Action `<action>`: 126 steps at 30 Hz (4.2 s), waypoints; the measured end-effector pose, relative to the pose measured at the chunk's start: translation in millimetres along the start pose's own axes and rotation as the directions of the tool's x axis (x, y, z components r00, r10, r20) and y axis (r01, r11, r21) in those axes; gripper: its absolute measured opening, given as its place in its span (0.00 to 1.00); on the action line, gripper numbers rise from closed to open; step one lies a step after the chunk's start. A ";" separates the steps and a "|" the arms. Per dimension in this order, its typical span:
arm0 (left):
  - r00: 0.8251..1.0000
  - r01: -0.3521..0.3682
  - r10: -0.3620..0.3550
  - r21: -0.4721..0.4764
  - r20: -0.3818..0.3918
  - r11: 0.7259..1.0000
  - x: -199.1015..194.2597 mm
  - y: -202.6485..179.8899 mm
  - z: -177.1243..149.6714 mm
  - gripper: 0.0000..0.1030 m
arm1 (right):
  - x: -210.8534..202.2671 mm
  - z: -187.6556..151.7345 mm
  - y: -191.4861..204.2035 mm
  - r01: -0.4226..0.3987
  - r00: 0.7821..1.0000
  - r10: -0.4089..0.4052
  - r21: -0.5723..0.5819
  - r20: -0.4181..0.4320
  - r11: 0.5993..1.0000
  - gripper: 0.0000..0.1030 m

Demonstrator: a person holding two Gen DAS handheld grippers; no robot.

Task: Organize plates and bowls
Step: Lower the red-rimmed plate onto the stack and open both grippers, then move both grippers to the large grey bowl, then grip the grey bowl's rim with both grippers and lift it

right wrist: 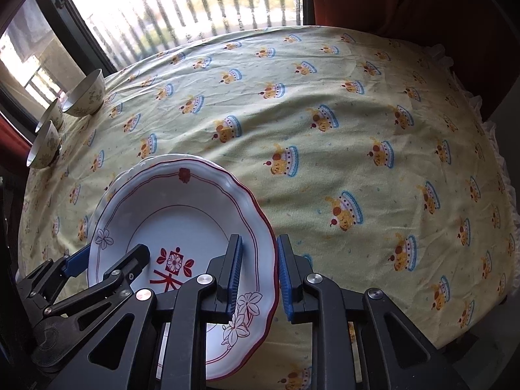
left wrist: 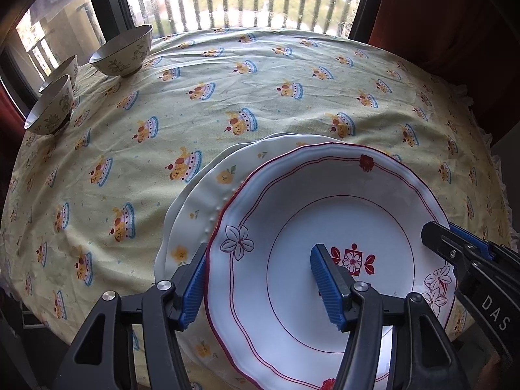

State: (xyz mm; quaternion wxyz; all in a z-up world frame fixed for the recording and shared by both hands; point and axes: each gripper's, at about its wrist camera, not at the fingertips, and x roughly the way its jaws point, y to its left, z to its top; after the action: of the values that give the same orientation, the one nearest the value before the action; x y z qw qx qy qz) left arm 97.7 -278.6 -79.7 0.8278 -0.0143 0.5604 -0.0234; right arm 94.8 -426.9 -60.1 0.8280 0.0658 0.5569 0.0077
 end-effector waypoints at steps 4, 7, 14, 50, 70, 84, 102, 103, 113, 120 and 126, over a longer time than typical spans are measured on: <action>0.999 -0.042 0.043 -0.009 0.007 0.999 -0.4 5.5 3.5 0.60 | 5.2 3.4 5.9 -0.023 1.000 0.023 0.001 -0.016 1.000 0.24; 0.997 -0.072 0.072 -0.008 0.009 0.997 1.1 8.2 4.0 0.60 | 8.3 5.5 12.5 -0.032 0.999 0.032 -0.011 -0.016 0.999 0.24; 0.993 -0.122 0.122 -0.012 0.002 0.992 4.6 2.1 4.5 0.64 | 14.4 5.7 17.1 -0.022 1.000 0.022 -0.035 -0.022 0.999 0.25; 1.000 0.016 -0.016 0.033 0.004 0.999 -7.4 92.2 21.3 0.87 | 5.4 14.2 107.0 0.037 0.999 -0.037 -0.017 0.038 0.999 0.70; 0.999 0.004 -0.008 0.079 0.048 0.997 -15.4 260.2 66.6 0.86 | 26.0 34.9 282.7 0.058 0.994 -0.063 0.062 0.087 0.996 0.70; 0.990 -0.073 0.062 0.081 0.130 0.994 -6.5 347.4 126.2 0.84 | 52.4 80.6 377.6 0.087 0.988 -0.094 0.065 0.125 0.994 0.71; 0.983 -0.082 0.090 -0.051 0.158 0.995 34.1 419.7 190.1 0.66 | 93.5 151.3 452.0 0.062 0.981 -0.067 0.032 0.181 0.998 0.68; 0.984 -0.081 0.088 -0.050 0.156 0.995 38.1 420.5 192.1 0.63 | 97.8 153.3 453.5 0.064 0.982 -0.069 0.033 0.177 0.997 0.64; 0.987 -0.097 0.098 -0.021 0.131 0.995 62.4 416.2 199.5 0.20 | 128.6 160.5 462.0 -0.001 0.995 -0.003 0.034 0.103 0.999 0.25; 0.990 -0.076 0.080 -0.035 0.117 0.996 58.8 421.1 195.5 0.20 | 125.0 159.6 470.3 0.007 0.994 -0.010 0.024 0.106 1.000 0.17; 0.993 -0.059 0.061 -0.016 0.101 0.998 49.6 412.6 181.2 0.20 | 112.3 147.9 465.0 0.022 0.994 -0.024 0.016 0.107 1.000 0.17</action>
State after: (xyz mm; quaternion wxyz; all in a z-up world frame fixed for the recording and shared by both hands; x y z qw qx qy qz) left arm 293.7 130.2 -79.0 0.8554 -0.0039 0.5180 0.0059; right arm 302.1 28.9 -54.0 0.8562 0.0657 0.5123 -0.0094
